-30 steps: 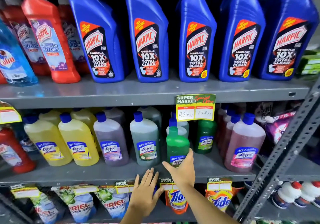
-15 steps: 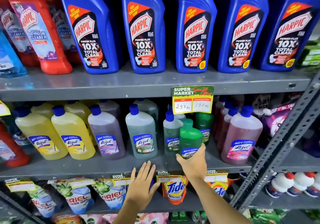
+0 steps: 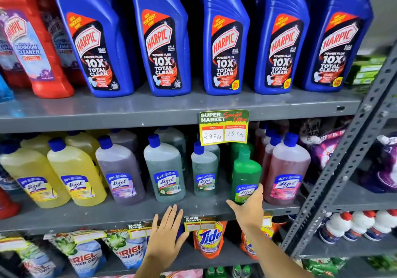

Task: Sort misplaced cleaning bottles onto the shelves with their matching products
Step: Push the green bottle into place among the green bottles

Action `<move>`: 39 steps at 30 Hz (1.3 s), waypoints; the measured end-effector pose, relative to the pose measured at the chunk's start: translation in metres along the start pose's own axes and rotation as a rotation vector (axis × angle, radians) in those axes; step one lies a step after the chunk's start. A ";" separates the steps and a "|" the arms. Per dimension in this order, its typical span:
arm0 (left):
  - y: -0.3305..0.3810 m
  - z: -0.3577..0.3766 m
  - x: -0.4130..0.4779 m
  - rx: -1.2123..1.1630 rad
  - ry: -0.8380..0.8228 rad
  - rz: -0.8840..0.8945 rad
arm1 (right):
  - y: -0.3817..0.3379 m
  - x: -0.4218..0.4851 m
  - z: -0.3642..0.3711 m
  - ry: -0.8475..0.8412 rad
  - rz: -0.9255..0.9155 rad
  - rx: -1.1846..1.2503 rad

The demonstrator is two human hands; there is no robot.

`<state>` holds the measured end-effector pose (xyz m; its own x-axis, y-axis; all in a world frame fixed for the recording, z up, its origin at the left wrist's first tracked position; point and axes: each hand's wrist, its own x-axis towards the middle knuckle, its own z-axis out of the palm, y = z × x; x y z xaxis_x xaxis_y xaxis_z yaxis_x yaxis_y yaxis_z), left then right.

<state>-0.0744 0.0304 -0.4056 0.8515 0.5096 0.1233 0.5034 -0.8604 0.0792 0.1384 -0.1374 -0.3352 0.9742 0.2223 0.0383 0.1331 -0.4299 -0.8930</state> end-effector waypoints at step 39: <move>0.007 -0.027 -0.009 0.005 0.019 0.059 | 0.012 -0.026 -0.011 -0.022 -0.333 -0.189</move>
<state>-0.0830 0.0200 -0.3795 0.8768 0.4581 0.1465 0.4533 -0.8889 0.0666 0.1169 -0.1576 -0.3416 0.8681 0.3950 0.3006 0.4748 -0.4842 -0.7350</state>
